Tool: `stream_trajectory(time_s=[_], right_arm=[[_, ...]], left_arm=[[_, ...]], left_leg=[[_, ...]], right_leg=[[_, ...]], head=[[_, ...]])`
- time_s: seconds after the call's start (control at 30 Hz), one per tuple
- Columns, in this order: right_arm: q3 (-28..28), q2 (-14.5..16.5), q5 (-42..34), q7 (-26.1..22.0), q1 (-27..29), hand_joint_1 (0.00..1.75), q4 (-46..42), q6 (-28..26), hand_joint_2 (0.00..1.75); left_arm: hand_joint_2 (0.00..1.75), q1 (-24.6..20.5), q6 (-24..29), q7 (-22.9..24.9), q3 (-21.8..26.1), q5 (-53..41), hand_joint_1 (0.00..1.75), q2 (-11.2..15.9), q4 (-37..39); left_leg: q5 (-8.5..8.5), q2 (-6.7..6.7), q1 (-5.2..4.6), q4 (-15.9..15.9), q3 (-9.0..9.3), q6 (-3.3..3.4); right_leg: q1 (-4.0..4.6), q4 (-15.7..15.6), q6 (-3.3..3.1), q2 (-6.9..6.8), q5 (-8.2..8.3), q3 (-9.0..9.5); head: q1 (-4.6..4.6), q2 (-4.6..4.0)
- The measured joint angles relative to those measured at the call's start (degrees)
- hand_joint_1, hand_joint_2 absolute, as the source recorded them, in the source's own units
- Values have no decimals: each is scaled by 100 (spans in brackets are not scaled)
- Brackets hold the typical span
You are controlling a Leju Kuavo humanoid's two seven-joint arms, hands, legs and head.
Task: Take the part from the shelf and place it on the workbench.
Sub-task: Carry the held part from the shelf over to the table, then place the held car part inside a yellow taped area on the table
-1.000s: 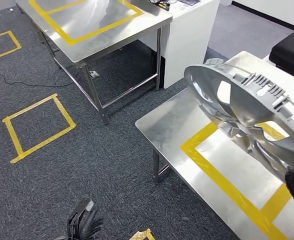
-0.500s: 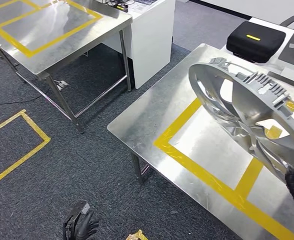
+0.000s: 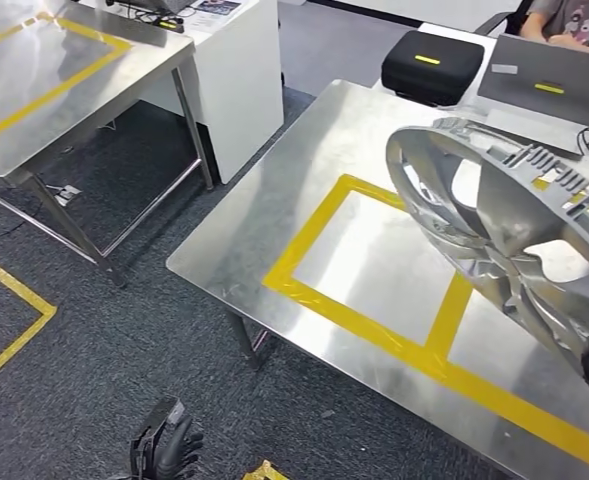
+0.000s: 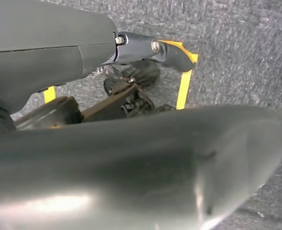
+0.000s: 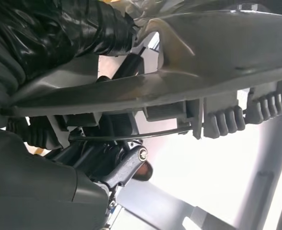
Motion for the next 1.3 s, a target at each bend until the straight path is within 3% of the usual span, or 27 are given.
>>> stream_trajectory(time_s=[0.03,0.1,0.17,0.2,0.23,0.27,0.3,0.33,0.4,0.47,0.53,0.57,0.63,0.67,0.7,0.77,0.8,0.87,0.93,0.97,1.03,1.1,1.17,1.23,1.27,1.3], right_arm=[[-2,5,1,1,5,175,0,-4,175],[-6,13,13,12,2,175,-4,-19,175],[-9,20,34,34,-7,175,-8,-39,175],[-9,22,44,48,-9,175,-8,-47,175],[-9,24,50,60,-8,175,-8,-51,175],[-9,25,53,70,-6,175,-8,-55,175],[-9,25,55,78,-5,175,-8,-55,175],[-9,25,56,82,-4,175,-8,-55,175],[-9,25,57,87,-9,175,-7,-55,175],[-9,25,62,97,-11,175,-7,-57,175],[-12,24,66,116,-4,175,-8,-60,175],[-15,24,69,126,1,175,-7,-60,175],[-21,21,73,134,-21,175,-3,-60,175],[-22,21,75,136,-36,175,1,-60,175],[-21,20,74,136,-52,175,4,-60,175],[-20,20,73,137,-56,175,14,-60,175],[-20,20,74,138,-56,175,17,-60,175],[-20,20,75,138,-60,175,20,-60,175],[-20,20,77,144,-76,175,22,-60,175],[-20,20,79,149,-79,175,23,-60,175],[-20,20,81,166,-74,175,28,-60,175],[-20,20,85,180,-74,175,33,-60,175],[-16,20,91,188,-88,175,35,-59,175],[-14,20,92,194,-94,175,36,-58,175],[-13,20,92,202,-93,175,37,-56,175],[-13,20,91,216,-93,175,38,-52,175]], left_arm=[[0,-9,-2,1,-1,0,0,-3,0],[0,-24,-1,1,-2,0,0,-6,-1],[0,-15,7,-2,-2,-1,0,-10,-1],[0,-1,11,-4,-3,-1,0,-12,0],[0,13,14,-7,-5,-1,0,-15,0],[0,22,15,-10,-7,-1,0,-18,0],[0,26,16,-15,-8,-1,0,-21,0],[0,26,16,-19,-8,-1,0,-24,0],[0,26,17,-28,-7,-1,0,-17,0],[0,30,19,-39,-7,0,0,-4,1],[0,23,20,-48,-7,1,0,-7,1],[0,14,19,-51,-6,1,0,-14,1],[0,3,13,-59,-5,2,0,-31,1],[0,9,11,-62,-5,3,0,-32,1],[0,21,10,-66,-5,5,0,-32,2],[0,40,9,-66,-8,13,0,-37,3],[0,41,9,-66,-9,15,0,-44,3],[0,32,8,-66,-10,19,0,-63,2],[0,24,7,-66,-6,22,0,-62,3],[0,20,5,-67,-4,25,0,-57,4],[0,6,2,-68,-4,31,0,-55,4],[0,-14,-2,-73,-5,37,0,-60,4],[0,-12,-6,-80,-6,41,0,-62,7],[0,17,-6,-83,-7,45,0,-60,12],[0,30,-6,-83,-8,50,0,-61,15],[0,36,-7,-84,-10,56,0,-62,16]], left_leg=[[-17,13,11,9,1,-27],[-187,-147,44,203,-66,-81],[-562,-399,62,866,-343,-108],[-740,-458,62,1276,-526,-106],[-841,-481,61,1590,-670,-96],[-829,-492,58,1715,-734,-77],[-699,-508,54,1601,-692,-45],[-489,-550,46,1291,-561,1],[-118,-786,33,515,-230,121],[-29,-952,20,126,-62,182],[-23,-872,20,45,-35,182],[5,-805,29,-4,-21,187],[61,-659,55,-104,10,207],[69,-587,50,-119,16,215],[70,-513,47,-120,14,222],[60,-361,45,-112,11,215],[49,-291,48,-103,13,205],[11,-166,56,-68,23,160],[-40,-69,30,-12,25,89],[-57,-27,13,9,25,59],[-70,58,3,24,32,21],[-183,-61,30,134,6,-31],[-502,-340,56,647,-208,-74],[-825,-468,58,1409,-562,-74],[-871,-482,54,1646,-684,-60],[-794,-487,47,1670,-716,-31]], right_leg=[[-4,8,-40,52,8,-14],[-14,7,-110,155,32,-28],[-13,4,-164,266,46,-40],[-5,4,-181,331,51,-46],[5,4,-193,401,55,-52],[18,5,-199,473,59,-54],[30,5,-202,547,64,-55],[42,6,-202,624,70,-53],[54,11,-188,767,86,-64],[38,18,-139,893,114,-109],[14,4,-63,1005,150,-158],[17,23,-30,948,134,-195],[37,315,27,640,-73,-359],[40,631,51,451,-252,-511],[31,1009,79,350,-433,-679],[8,1507,126,288,-574,-891],[-2,1453,143,269,-492,-847],[-8,753,163,130,-165,-457],[20,127,111,-44,3,-95],[34,15,66,-79,2,-34],[47,22,-36,23,6,-53],[35,19,-105,128,22,-66],[23,14,-158,236,38,-66],[36,14,-184,353,44,-70],[48,15,-190,410,47,-71],[64,16,-197,461,49,-69]], head=[[-1,0],[-12,0],[-28,0],[-32,0],[-33,0],[-33,0],[-32,0],[-33,0],[-27,0],[-31,0],[-43,0],[-38,0],[-1,0],[17,0],[32,0],[32,0],[32,0],[33,0],[31,0],[22,0],[6,0],[-3,0],[-21,0],[-32,0],[-32,0],[-34,0]])
